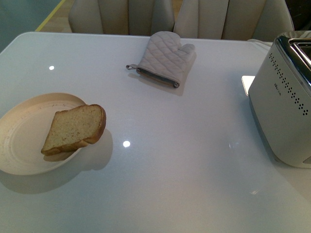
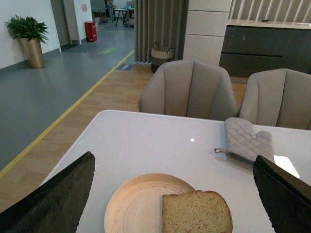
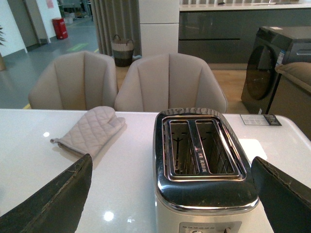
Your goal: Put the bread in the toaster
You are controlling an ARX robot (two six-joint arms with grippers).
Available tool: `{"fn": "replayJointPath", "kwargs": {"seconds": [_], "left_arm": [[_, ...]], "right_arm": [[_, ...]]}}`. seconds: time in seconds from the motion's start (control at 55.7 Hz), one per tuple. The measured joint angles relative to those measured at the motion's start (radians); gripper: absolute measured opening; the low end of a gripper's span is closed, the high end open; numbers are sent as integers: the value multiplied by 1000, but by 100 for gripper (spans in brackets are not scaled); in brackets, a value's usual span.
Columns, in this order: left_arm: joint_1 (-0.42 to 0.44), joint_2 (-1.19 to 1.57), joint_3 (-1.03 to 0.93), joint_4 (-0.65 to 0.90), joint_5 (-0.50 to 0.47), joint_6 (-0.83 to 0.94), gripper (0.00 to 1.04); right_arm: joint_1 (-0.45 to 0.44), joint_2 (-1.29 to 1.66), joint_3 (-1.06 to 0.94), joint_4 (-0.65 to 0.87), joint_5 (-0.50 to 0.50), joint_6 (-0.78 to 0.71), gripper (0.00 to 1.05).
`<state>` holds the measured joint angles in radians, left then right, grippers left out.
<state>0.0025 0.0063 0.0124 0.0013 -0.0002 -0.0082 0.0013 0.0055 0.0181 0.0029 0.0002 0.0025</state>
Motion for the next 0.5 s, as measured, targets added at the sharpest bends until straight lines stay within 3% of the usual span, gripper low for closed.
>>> {"fn": "replayJointPath", "kwargs": {"seconds": [0.503], "left_arm": [[0, 0, 0, 0, 0, 0, 97]], "right_arm": [[0, 0, 0, 0, 0, 0, 96]]}}
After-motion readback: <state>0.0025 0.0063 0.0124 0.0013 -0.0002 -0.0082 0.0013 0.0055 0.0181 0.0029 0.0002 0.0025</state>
